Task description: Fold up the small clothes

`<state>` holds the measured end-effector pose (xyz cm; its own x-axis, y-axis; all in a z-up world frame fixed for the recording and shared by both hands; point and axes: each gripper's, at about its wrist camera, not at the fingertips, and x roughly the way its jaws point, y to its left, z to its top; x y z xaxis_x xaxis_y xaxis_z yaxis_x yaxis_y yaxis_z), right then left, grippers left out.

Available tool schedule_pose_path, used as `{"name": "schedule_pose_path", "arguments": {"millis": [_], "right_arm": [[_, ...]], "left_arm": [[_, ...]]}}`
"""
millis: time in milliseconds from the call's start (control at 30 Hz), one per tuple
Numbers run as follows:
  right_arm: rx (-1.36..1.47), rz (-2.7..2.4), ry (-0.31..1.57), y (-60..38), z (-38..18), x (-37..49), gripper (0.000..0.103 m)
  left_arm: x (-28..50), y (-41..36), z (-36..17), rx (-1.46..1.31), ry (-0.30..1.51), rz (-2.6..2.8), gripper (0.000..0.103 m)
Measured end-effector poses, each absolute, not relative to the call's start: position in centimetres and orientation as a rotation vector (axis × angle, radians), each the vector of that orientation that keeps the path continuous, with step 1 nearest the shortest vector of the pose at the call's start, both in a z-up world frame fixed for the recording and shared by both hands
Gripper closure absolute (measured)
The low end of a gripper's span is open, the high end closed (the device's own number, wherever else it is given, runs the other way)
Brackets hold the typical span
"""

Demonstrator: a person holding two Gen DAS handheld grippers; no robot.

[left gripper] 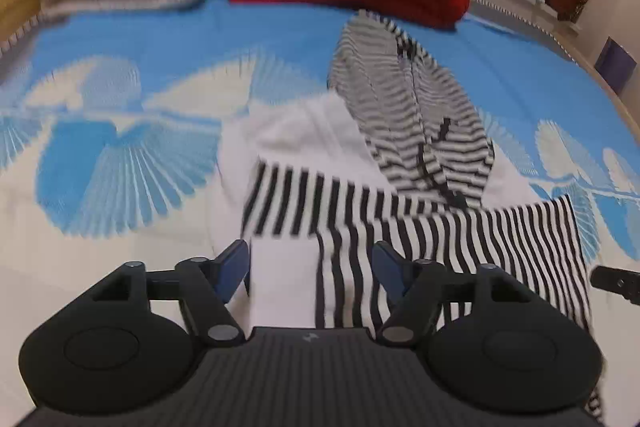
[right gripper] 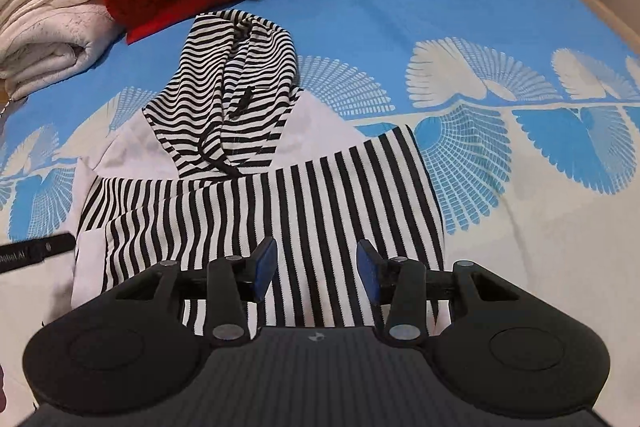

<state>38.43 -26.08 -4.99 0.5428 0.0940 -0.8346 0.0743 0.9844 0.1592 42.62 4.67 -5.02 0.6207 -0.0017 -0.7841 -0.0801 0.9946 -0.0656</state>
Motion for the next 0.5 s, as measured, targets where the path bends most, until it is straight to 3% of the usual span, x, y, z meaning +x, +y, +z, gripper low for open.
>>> {"name": "schedule_pose_path", "arguments": {"millis": [267, 500], "right_arm": [[0.167, 0.001, 0.983, -26.9, -4.6, 38.0, 0.058], [0.142, -0.027, 0.965, -28.5, -4.5, 37.4, 0.058]], "left_arm": [[42.3, 2.9, -3.5, 0.019, 0.748, 0.095, 0.026], [41.9, 2.0, -3.6, 0.036, 0.728, 0.032, 0.026]]}}
